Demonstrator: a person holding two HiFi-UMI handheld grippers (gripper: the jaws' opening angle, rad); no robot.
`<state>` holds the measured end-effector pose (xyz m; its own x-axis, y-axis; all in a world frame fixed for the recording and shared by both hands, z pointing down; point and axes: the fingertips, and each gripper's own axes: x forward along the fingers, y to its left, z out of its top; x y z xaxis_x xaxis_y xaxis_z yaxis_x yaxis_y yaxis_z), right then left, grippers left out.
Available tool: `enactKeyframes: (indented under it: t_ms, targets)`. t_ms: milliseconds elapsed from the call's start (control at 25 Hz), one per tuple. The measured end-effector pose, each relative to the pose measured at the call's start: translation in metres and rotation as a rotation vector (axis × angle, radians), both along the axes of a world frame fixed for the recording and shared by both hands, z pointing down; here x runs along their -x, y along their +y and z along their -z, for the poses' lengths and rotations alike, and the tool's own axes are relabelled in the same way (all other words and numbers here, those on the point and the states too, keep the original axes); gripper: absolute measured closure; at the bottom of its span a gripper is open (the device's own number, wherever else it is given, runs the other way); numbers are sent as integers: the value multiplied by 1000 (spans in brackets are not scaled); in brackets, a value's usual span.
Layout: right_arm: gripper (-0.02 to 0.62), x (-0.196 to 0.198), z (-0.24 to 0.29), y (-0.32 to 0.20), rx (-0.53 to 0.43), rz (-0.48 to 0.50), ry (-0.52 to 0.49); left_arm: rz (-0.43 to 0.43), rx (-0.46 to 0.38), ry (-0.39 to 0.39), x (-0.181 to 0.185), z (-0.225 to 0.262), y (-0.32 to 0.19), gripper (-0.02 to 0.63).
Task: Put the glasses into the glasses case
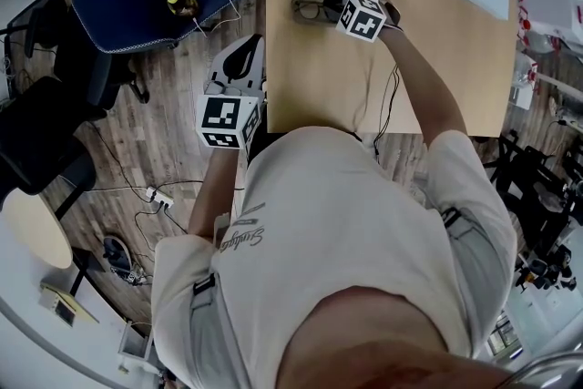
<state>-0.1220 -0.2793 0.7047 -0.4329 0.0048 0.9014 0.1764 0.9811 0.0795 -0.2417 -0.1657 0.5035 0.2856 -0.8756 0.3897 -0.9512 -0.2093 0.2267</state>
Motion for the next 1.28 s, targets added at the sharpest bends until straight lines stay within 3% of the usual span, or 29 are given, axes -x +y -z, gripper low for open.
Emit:
enactKeyframes:
  t_ms: [560,800,1040,1280]
  targets:
    - [579,2,-9,2,-15,35,31,6,30,24,-1,-8,-1,589]
    - [535,7,-6,2,-29,38,12,5,31,14,-1,-6,2,589]
    - [531,9,7,-2,-58,-8,-29,2,29,17,-3,-3,10,589]
    - [566,3,37,-10,-54,-159,-134,-24,15,17,-11,4,12,589]
